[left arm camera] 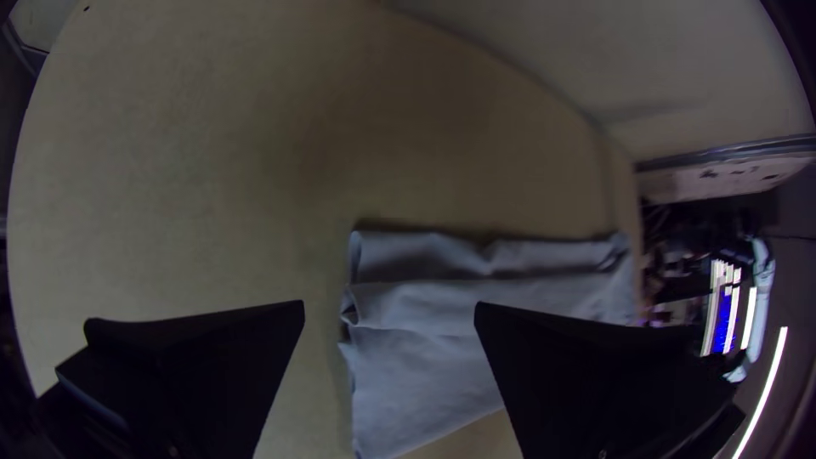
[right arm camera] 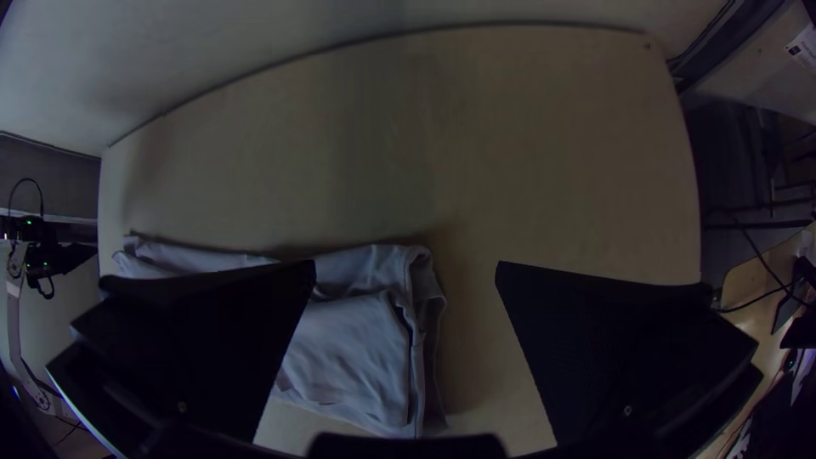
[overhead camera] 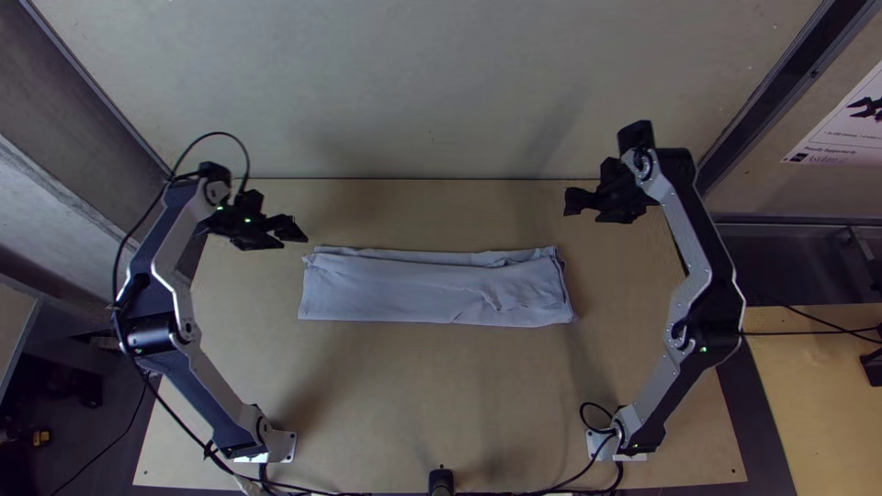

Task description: Fold the t-shirt

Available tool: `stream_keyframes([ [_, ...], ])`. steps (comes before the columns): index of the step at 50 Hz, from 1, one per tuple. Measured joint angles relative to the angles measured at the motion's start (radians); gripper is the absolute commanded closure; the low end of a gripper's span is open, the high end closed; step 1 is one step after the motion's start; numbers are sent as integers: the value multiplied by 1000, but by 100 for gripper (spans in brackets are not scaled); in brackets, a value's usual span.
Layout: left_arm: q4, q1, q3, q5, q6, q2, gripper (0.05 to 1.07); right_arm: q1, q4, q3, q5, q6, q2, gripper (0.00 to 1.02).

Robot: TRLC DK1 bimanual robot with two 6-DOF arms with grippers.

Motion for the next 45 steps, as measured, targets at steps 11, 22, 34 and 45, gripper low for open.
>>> stream_keyframes([
  [11, 85, 116, -163, 182, 21, -51, 10, -44, -63, 90, -20, 17, -47, 3],
  [22, 169, 172, -283, 230, 39, -52, 10, -93, -87, 191, -53, 71, -61, 3],
  [34, 212, 182, -392, 235, 79, -51, 10, -90, -128, 243, -60, 85, -82, 3],
  [45, 256, 154, -452, 237, 81, -51, 10, -77, -133, 245, -60, 86, -88, 3],
])
